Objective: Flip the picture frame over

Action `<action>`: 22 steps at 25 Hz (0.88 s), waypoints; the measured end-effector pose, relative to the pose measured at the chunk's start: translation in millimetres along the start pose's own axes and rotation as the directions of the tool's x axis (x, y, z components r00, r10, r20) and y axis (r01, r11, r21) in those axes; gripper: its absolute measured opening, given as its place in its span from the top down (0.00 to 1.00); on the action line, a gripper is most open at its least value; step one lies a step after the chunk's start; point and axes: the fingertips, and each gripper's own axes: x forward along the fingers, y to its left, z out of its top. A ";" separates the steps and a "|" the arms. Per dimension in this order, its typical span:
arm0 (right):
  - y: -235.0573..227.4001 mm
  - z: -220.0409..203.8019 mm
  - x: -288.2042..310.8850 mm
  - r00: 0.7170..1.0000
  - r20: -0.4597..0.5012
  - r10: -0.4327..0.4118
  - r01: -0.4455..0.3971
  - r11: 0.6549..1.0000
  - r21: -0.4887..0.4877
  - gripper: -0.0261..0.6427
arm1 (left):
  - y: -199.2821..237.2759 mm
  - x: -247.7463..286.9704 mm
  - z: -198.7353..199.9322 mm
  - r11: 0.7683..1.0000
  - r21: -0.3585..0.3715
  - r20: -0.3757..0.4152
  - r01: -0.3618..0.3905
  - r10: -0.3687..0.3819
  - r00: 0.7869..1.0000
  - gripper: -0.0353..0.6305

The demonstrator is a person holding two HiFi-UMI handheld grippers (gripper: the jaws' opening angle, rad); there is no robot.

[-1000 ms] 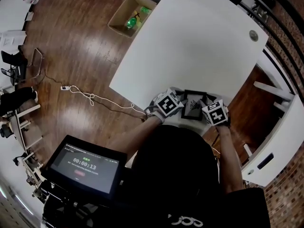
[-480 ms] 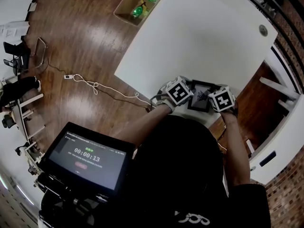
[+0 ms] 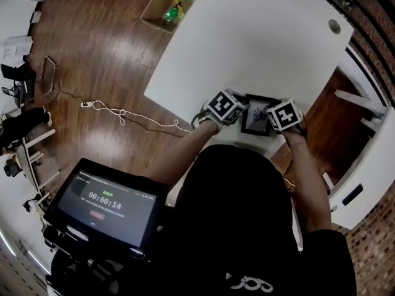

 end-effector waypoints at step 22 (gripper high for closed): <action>35.4 -68.3 -65.4 0.921 0.387 -0.042 0.029 0.999 0.041 0.48 | -74.2 -51.6 -6.4 0.975 0.005 0.376 -0.220 0.202 0.904 0.81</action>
